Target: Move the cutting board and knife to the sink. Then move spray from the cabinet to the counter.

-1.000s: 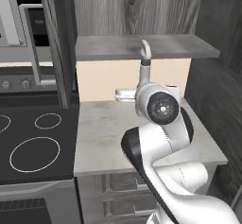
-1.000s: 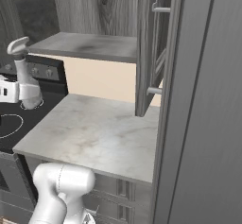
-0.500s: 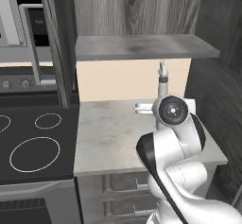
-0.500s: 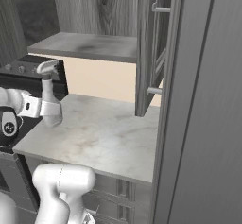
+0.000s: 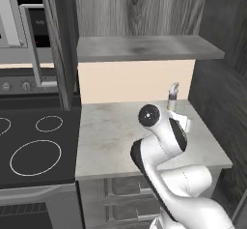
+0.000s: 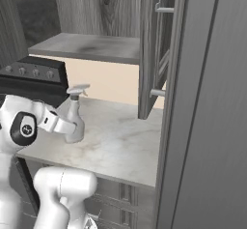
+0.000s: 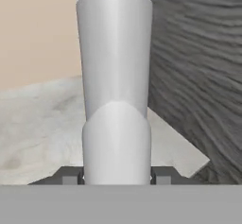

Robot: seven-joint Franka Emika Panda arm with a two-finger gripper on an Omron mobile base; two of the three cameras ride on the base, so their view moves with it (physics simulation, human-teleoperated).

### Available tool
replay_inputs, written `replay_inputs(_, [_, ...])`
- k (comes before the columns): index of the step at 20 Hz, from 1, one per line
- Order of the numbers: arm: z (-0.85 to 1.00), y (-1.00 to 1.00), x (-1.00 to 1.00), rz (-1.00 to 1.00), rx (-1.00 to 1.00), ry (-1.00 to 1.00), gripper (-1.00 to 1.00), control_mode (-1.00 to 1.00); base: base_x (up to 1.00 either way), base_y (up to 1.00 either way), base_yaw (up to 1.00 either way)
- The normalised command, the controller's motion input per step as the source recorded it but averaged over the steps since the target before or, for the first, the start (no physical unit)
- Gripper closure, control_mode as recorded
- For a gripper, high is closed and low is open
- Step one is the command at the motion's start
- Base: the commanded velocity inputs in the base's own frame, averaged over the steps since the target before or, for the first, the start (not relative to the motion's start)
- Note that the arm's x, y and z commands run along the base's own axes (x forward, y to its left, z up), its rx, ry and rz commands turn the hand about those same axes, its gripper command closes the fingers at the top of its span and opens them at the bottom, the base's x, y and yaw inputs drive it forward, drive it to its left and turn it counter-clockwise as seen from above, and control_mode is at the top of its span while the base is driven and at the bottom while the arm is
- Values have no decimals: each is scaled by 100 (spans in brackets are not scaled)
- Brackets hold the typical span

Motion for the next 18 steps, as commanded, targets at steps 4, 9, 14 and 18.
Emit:
replay_inputs(4, [-73, -32, 73, -31, 0, -2, 100, -100, 0, 0, 0])
replay_inputs(9, [-51, -18, 58, -11, -3, -3, 100, -100, 0, 0, 0])
replay_inputs(14, [-17, 0, 49, -7, -1, 1, 100, -100, 0, 0, 0])
replay_inputs(18, [-32, -7, 31, -20, -9, 10, 100, -100, 0, 0, 0])
